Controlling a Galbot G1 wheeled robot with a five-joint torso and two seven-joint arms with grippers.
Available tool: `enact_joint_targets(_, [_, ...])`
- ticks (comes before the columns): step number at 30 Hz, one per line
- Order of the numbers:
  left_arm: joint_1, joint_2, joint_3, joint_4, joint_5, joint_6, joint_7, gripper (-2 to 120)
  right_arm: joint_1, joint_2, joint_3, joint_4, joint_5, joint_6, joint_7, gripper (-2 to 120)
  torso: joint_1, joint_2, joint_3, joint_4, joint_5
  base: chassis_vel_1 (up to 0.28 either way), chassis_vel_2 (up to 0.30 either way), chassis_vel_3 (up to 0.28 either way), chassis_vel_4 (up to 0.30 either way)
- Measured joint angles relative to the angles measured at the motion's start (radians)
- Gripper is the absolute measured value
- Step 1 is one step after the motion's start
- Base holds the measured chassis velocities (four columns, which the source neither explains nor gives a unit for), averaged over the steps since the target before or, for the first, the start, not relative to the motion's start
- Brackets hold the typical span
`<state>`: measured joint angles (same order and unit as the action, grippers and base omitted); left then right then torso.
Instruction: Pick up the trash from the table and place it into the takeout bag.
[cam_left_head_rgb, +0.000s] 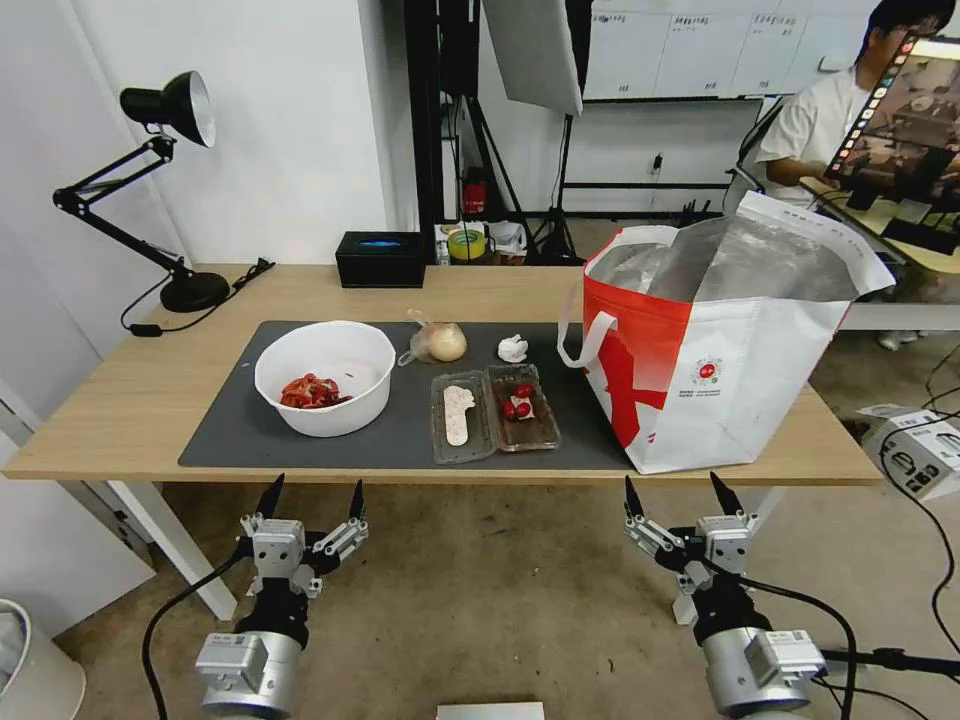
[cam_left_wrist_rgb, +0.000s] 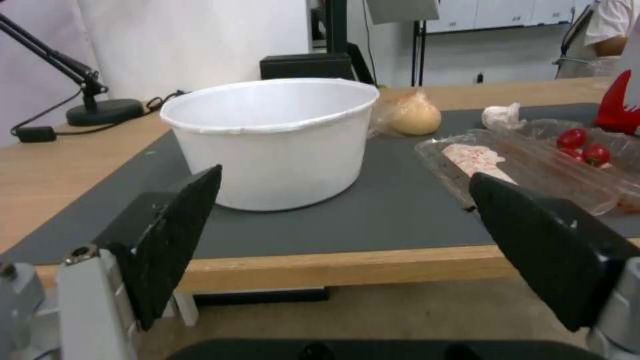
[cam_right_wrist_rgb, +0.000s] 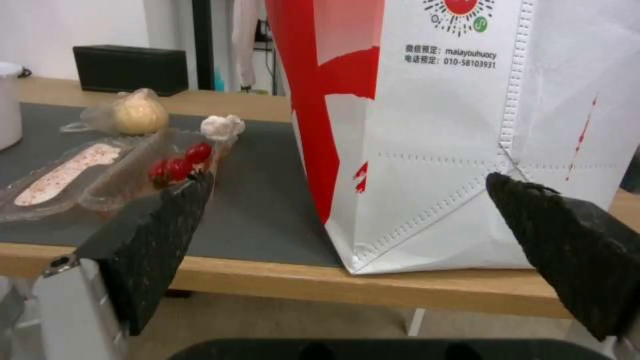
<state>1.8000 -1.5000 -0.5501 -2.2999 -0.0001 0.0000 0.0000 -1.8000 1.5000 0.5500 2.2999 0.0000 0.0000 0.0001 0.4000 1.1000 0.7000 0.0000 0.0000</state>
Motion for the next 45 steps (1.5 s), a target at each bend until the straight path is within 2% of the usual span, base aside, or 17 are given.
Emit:
enact_joint_targets(32, [-0.004,-0.001,0.0,0.004,0.0,-0.004,0.0,100,0.001,0.0,0.0,0.0,0.0,0.0,0.0,100,0.0,0.0,0.0,0.0,0.0,0.0,0.0,0.0,0.0])
enact_joint_targets(36, [-0.063,-0.016,-0.01,0.072,0.006,-0.085,-0.002,100,0.057,-0.01,-0.017,-0.048,-0.01,0.037,0.023,100,0.0,0.0,0.0,-0.0001,-0.0001,0.0,0.0,0.0,0.0])
enact_joint_targets(37, [-0.063,-0.016,-0.01,0.072,0.006,-0.085,-0.002,100,0.057,-0.01,-0.017,-0.048,-0.01,0.037,0.023,100,0.0,0.0,0.0,-0.0001,-0.0001,0.0,0.0,0.0,0.0])
enact_joint_targets(38, [-0.099,-0.025,-0.017,0.112,0.01,-0.13,-0.005,100,0.104,-0.019,-0.033,-0.088,-0.021,0.069,0.043,100,0.0,0.0,0.0,0.0001,-0.0001,0.0,0.0,0.0,0.0])
enact_joint_targets(41, [-0.12,-0.027,-0.019,0.131,0.01,-0.151,-0.005,100,0.185,-0.034,-0.058,-0.157,-0.039,0.125,0.078,100,0.0,0.0,0.0,0.0002,0.0005,0.0,0.0,0.0,0.0])
enact_joint_targets(43, [-0.146,-0.033,-0.024,0.163,0.012,-0.191,-0.005,100,0.239,-0.045,-0.074,-0.203,-0.051,0.162,0.101,100,0.0,0.0,0.0,0.0001,0.0,0.0,0.0,0.0,0.0])
enact_joint_targets(44, [-0.175,-0.04,-0.03,0.198,0.013,-0.235,-0.006,100,0.286,-0.053,-0.089,-0.244,-0.062,0.195,0.122,100,0.0,0.0,0.0,0.0001,0.0,0.0,0.0,0.0,0.0])
enact_joint_targets(45, [-0.175,-0.04,-0.03,0.198,0.013,-0.235,-0.006,100,0.286,-0.053,-0.089,-0.244,-0.062,0.195,0.122,100,0.0,0.0,0.0,0.0001,0.0,0.0,0.0,0.0,0.0])
